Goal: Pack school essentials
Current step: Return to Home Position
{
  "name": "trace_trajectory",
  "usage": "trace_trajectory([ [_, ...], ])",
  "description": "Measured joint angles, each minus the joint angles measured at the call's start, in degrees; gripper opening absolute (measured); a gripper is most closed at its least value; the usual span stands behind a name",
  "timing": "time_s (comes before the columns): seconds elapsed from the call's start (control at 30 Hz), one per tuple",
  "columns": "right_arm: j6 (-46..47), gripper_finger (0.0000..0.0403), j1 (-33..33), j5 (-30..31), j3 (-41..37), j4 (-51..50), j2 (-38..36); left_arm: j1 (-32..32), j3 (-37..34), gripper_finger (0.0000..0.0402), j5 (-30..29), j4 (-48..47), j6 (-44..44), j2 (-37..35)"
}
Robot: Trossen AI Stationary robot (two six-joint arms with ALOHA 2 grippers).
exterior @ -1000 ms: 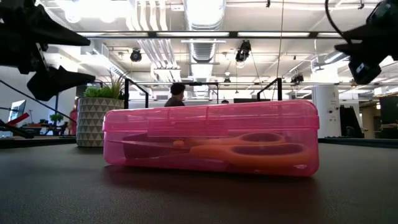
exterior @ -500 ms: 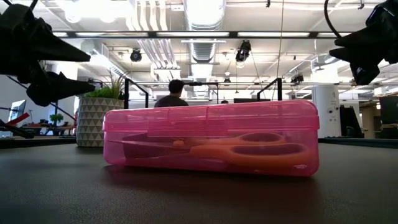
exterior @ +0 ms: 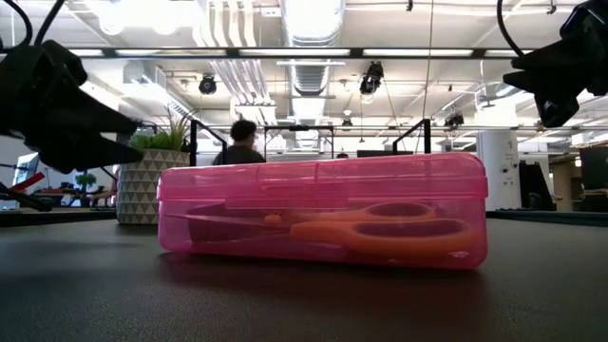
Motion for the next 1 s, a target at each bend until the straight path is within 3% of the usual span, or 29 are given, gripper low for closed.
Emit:
trace_trajectory([
  [1.0,0.0,0.0109,0.0,0.0,0.1,0.1,0.0,0.0,0.4,0.0389,0.0,0.0,0.0,20.7],
])
